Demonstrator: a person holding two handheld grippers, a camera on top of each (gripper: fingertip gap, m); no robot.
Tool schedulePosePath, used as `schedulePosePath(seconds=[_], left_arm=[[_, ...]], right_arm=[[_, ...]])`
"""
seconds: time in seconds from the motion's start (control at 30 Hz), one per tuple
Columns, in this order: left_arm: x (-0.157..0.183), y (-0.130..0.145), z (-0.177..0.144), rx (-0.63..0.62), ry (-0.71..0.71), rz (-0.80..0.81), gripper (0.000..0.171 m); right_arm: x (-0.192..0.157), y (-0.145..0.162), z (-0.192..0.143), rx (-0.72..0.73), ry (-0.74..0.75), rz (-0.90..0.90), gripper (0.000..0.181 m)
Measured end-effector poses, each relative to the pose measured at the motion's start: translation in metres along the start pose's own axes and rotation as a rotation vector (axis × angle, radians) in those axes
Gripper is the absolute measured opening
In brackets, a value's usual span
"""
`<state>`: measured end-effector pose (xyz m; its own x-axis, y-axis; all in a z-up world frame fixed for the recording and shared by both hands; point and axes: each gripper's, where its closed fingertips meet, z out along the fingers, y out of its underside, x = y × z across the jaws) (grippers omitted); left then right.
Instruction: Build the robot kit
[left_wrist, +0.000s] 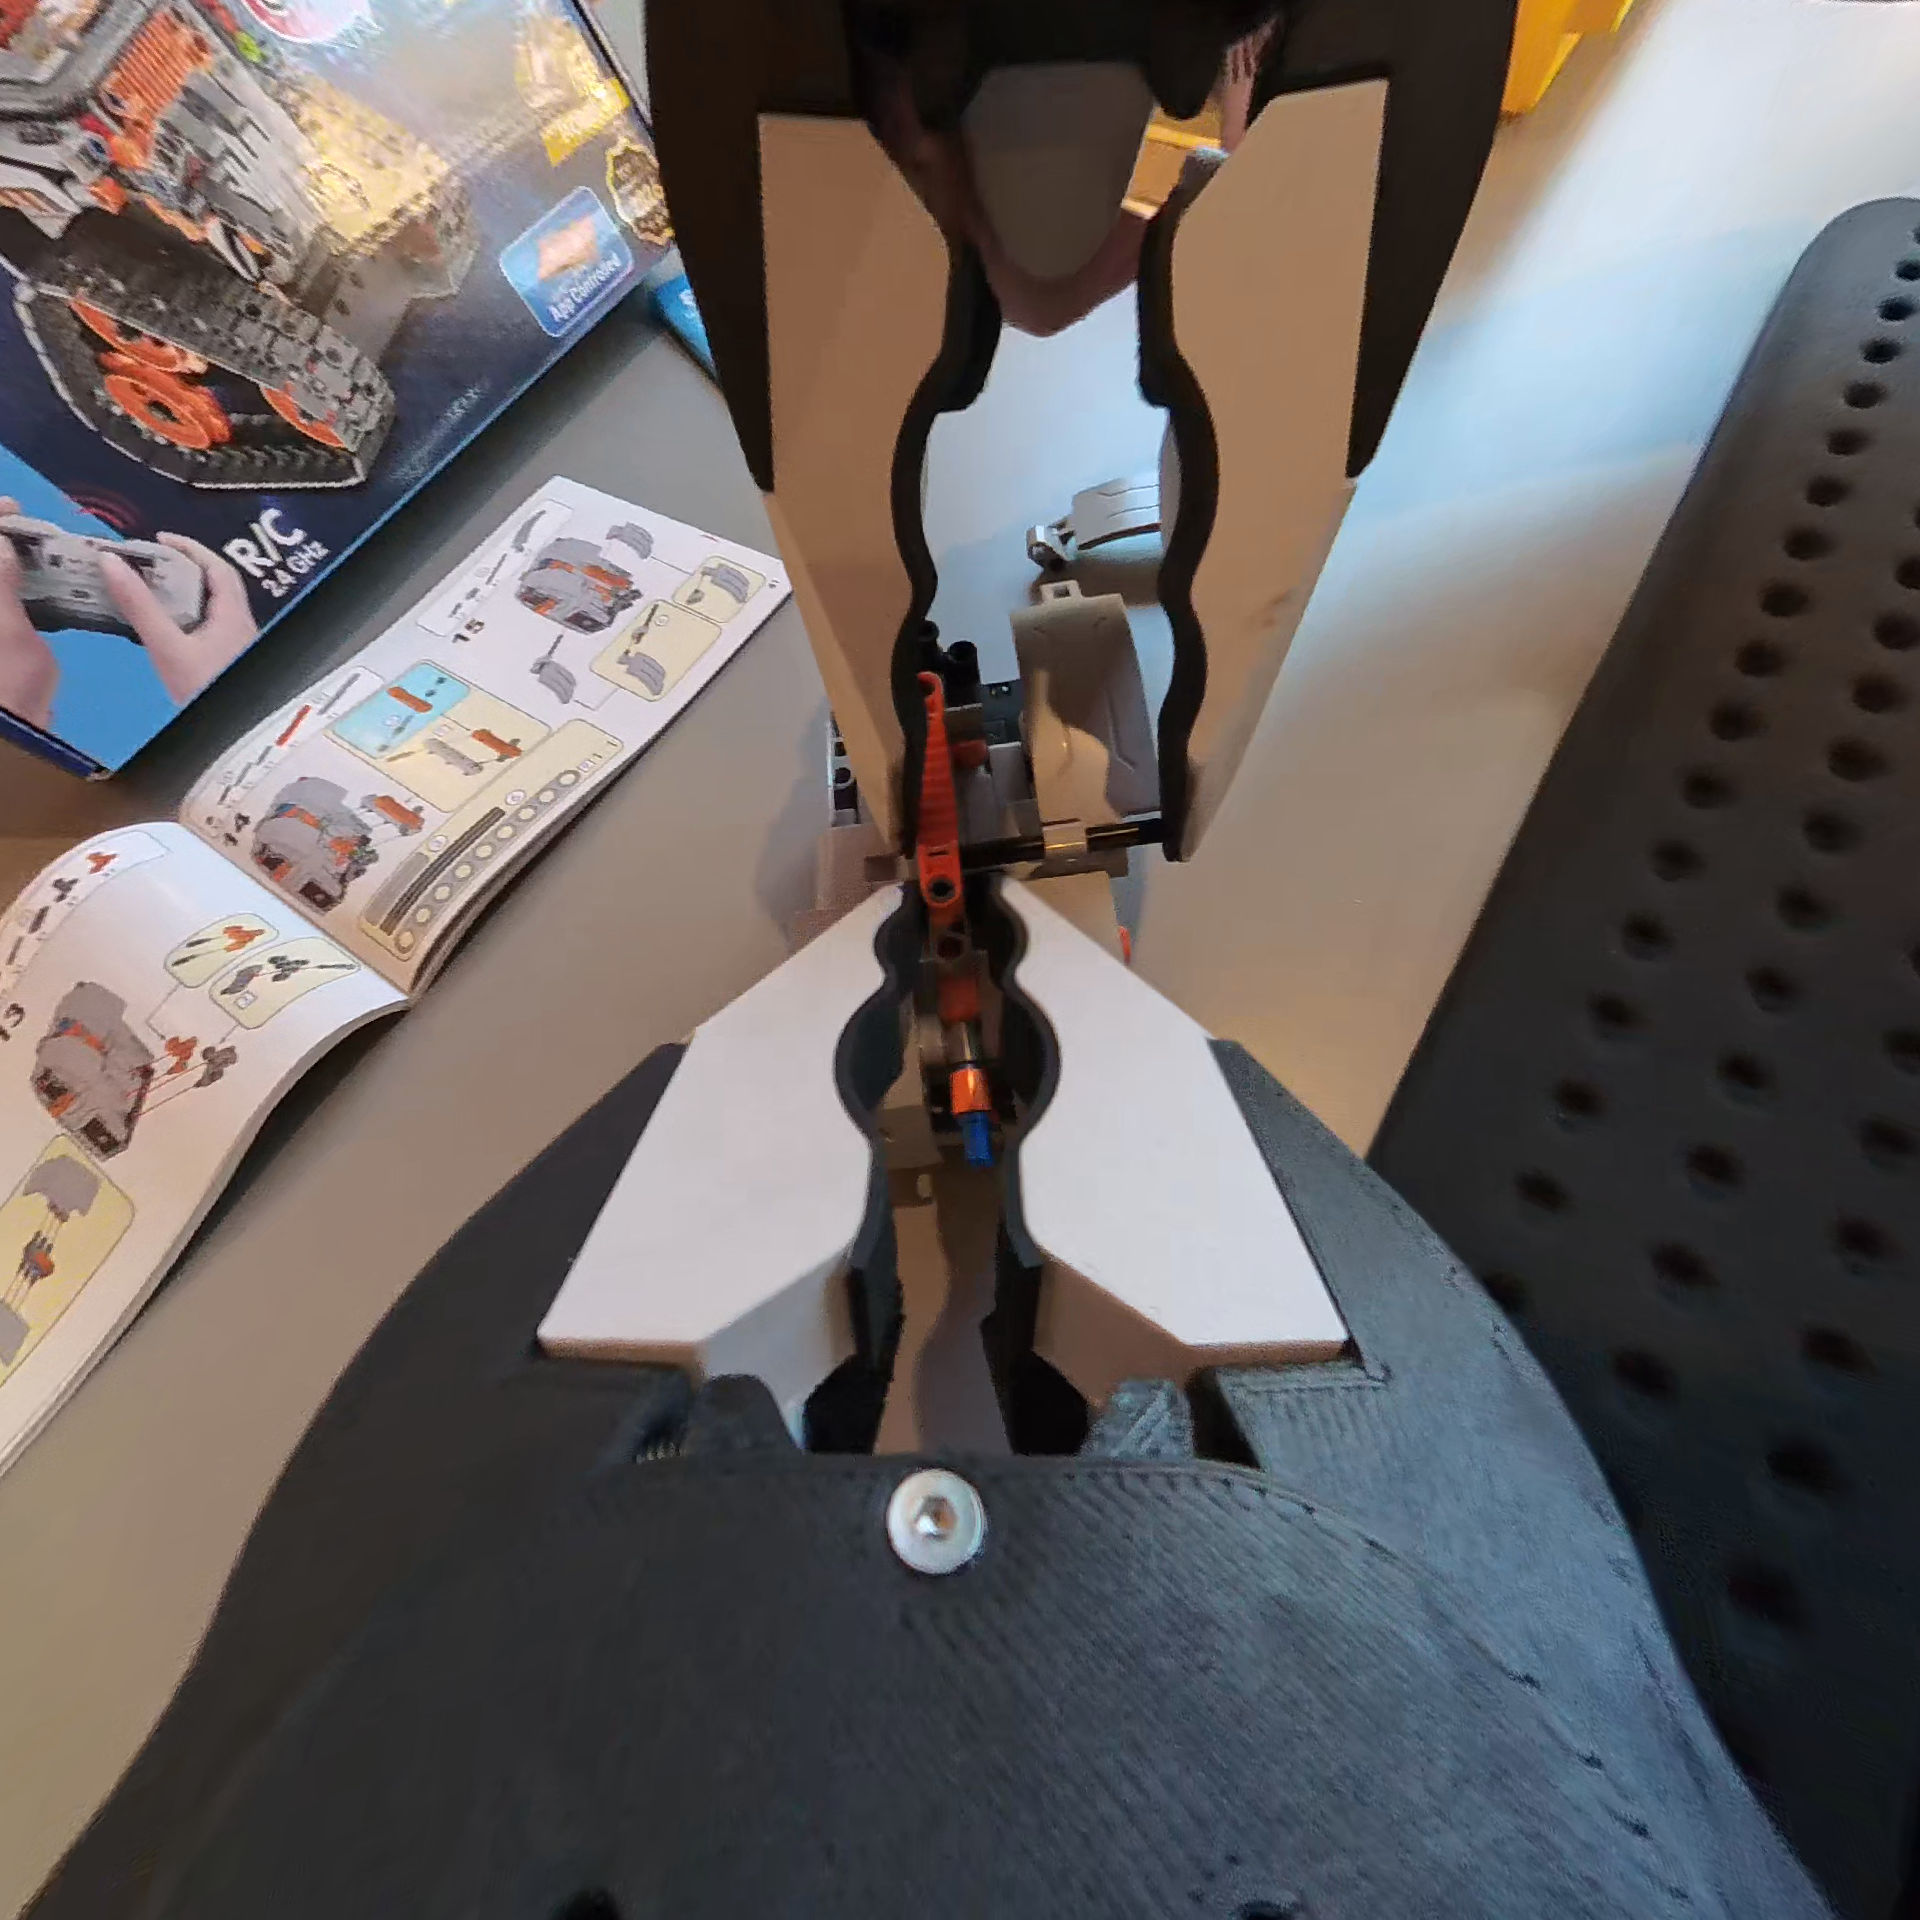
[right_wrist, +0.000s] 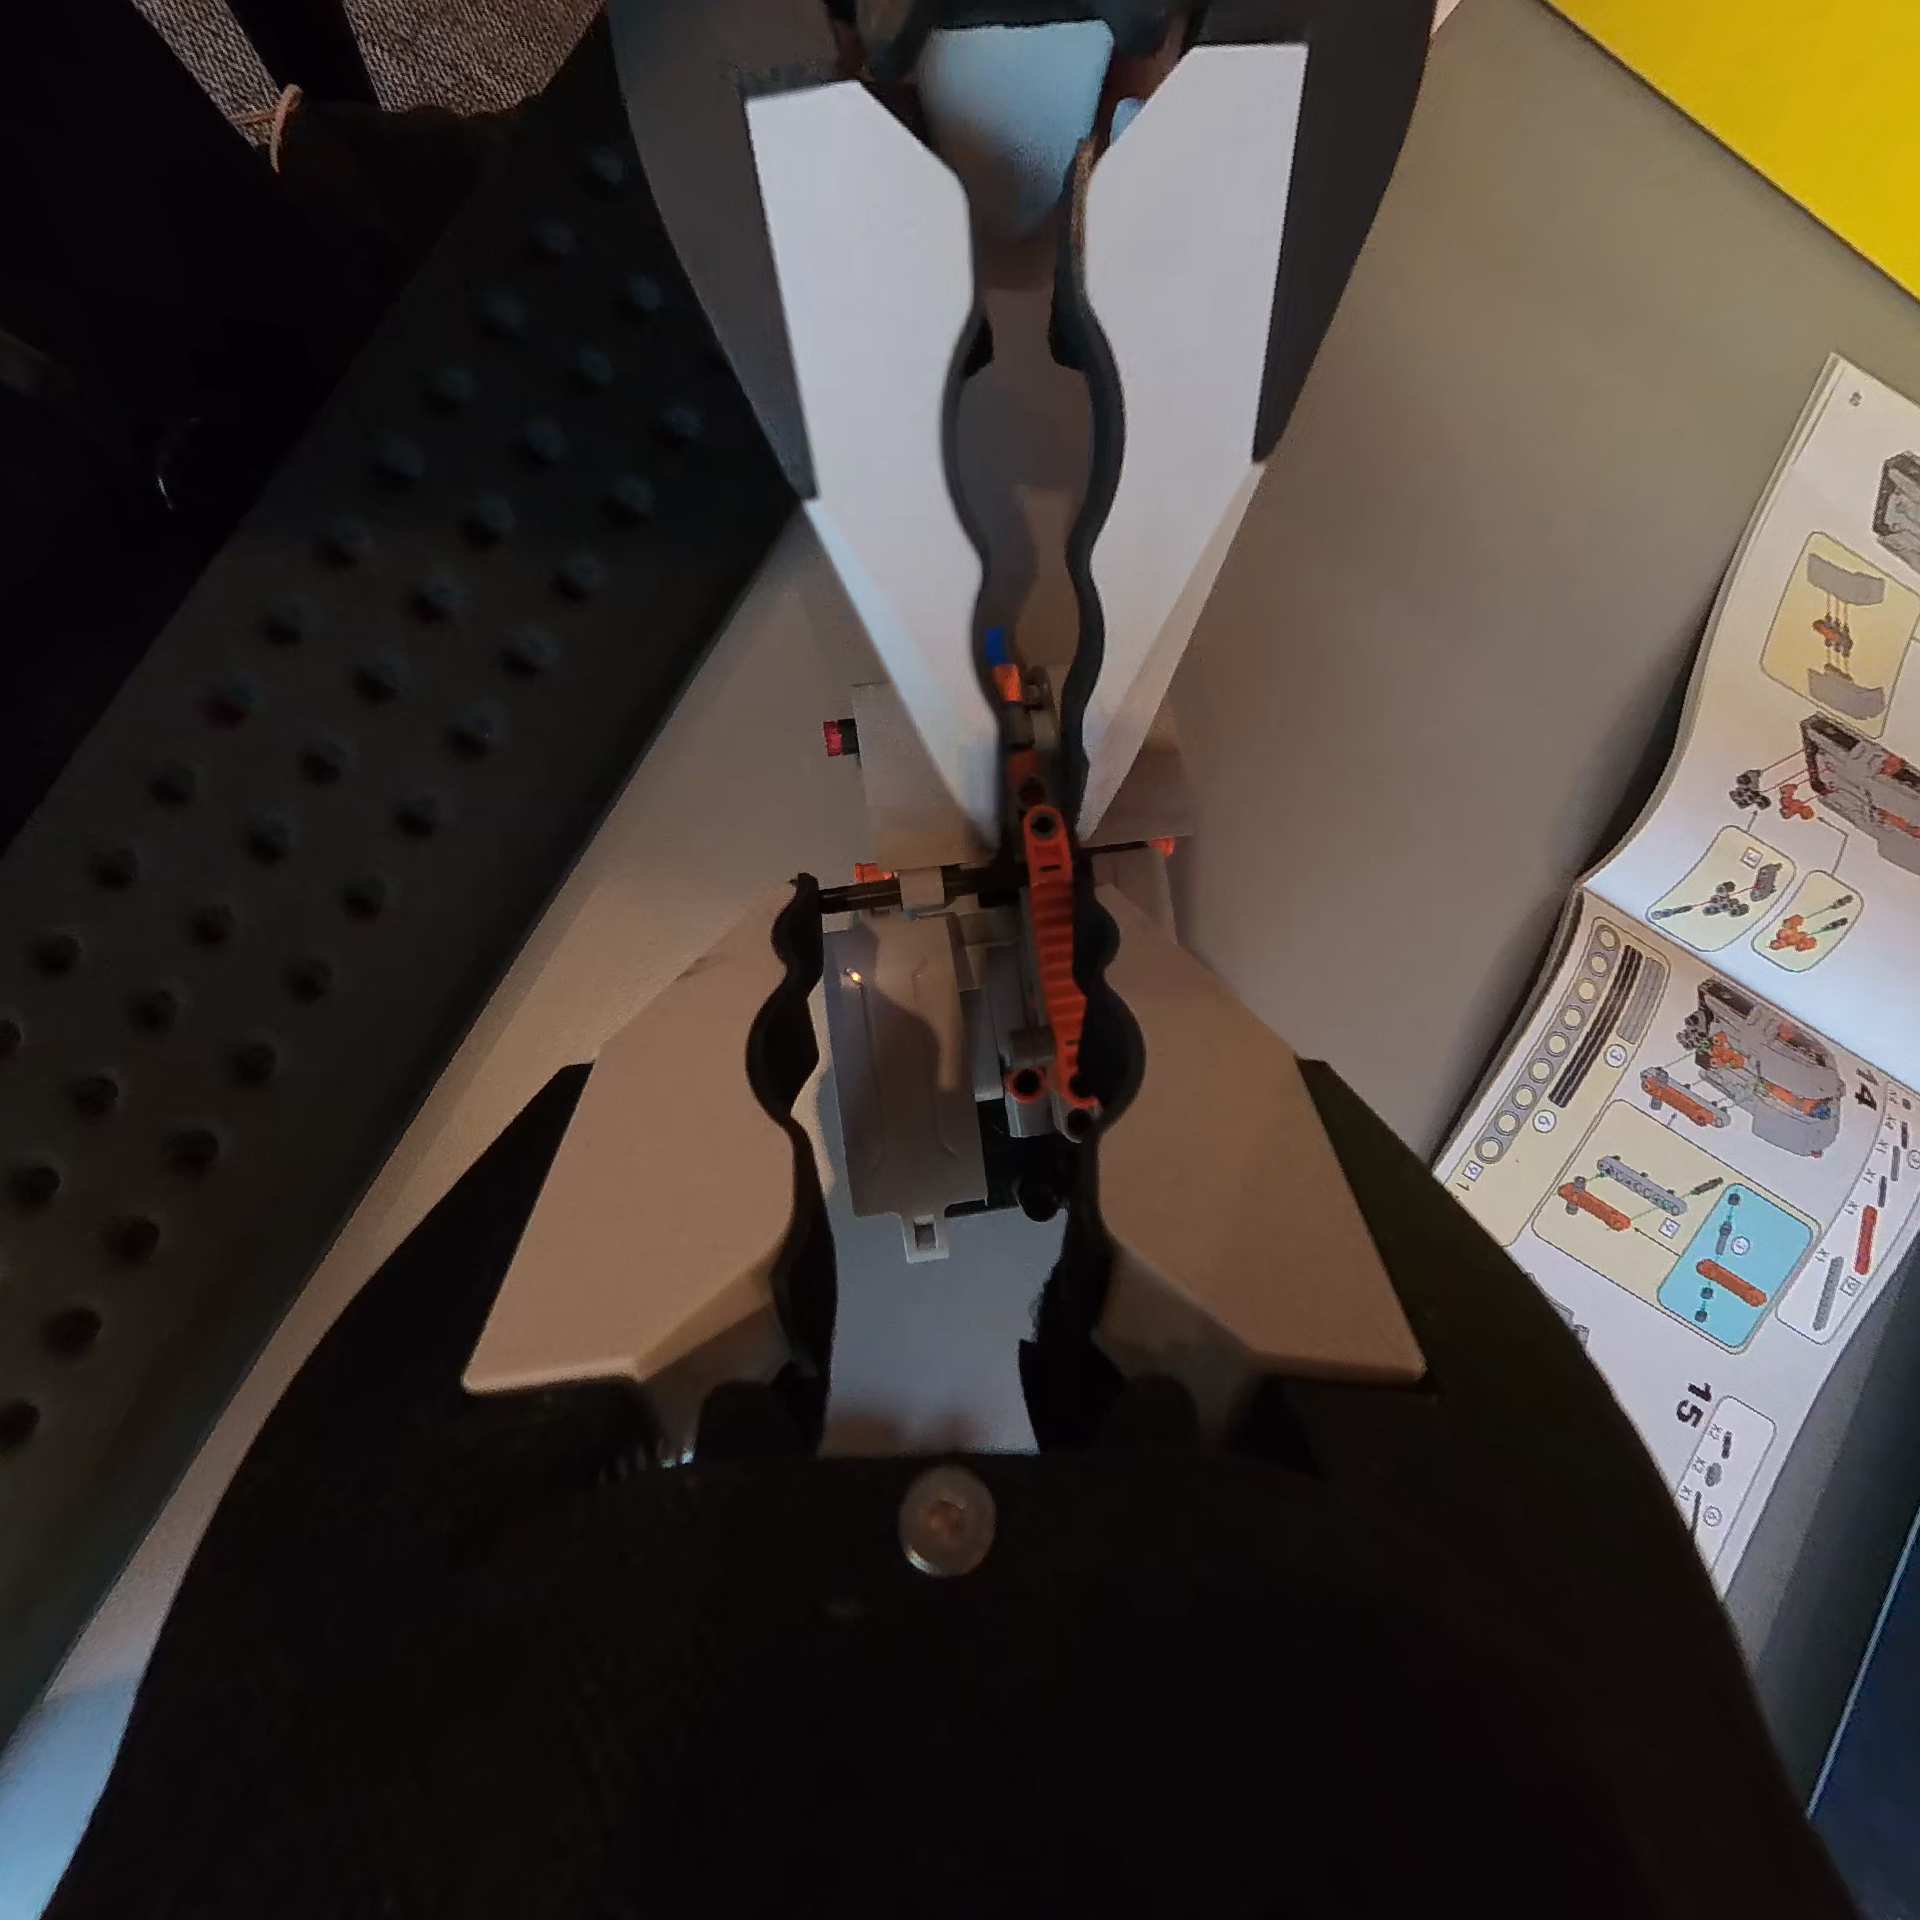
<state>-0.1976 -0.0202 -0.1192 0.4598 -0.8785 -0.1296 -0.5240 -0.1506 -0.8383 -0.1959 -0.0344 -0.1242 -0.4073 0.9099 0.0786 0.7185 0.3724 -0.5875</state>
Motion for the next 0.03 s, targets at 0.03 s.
schedulePosePath(seconds=[0.03], left_arm=[[-0.0011,0.0003,0.0009,0.004,-0.005,-0.002,0.006]], right_arm=[[0.0001,0.0000,0.0001,0.000,0.002,0.001,0.047]])
